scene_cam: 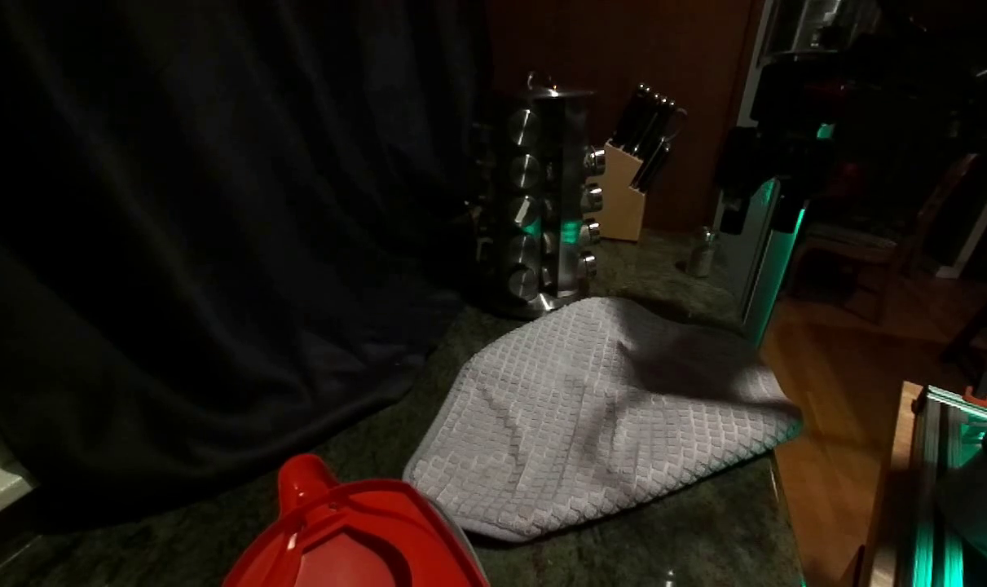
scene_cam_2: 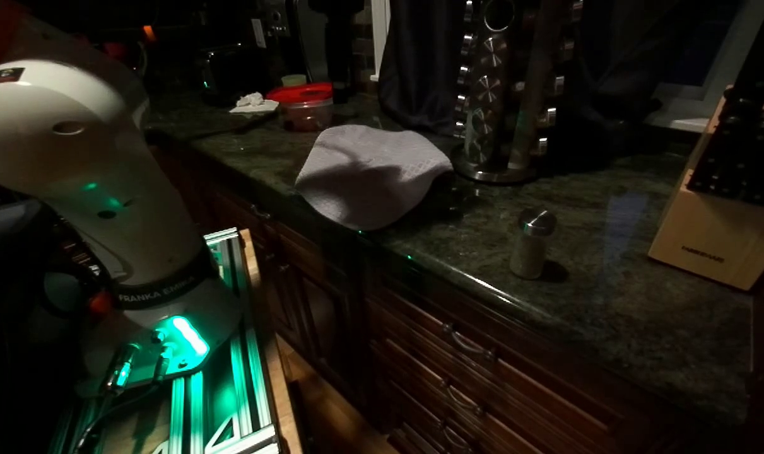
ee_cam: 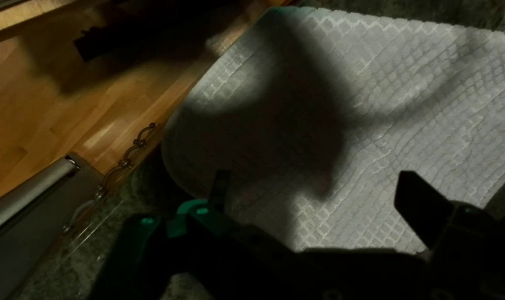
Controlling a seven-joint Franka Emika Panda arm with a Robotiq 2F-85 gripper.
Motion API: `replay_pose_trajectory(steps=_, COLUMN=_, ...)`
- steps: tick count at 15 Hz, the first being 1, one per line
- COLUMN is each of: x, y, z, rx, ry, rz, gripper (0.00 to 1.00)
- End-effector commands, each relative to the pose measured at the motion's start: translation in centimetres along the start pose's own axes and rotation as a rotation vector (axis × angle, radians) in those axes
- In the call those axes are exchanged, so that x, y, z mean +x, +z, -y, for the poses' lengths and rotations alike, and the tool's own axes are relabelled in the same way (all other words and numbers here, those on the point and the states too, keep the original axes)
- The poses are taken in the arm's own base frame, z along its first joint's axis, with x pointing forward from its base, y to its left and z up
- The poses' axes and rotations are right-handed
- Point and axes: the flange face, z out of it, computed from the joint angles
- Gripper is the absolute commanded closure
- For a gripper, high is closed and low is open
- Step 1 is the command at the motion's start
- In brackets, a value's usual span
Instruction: Rotate the silver stand then place one jar from the stand on the counter.
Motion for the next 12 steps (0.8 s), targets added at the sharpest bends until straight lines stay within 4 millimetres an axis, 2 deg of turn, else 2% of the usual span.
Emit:
replay_pose_trajectory(steps=1, x=2.4, y=-0.5, z=-0.9, rx=0.101, ry=0.032, rz=0.052, gripper=0.00)
replay_pose_trajectory(steps=12, x=9.6, y=-0.8, z=-4.0, rx=0.500, ry=0.077, rz=0.155, gripper=0.00)
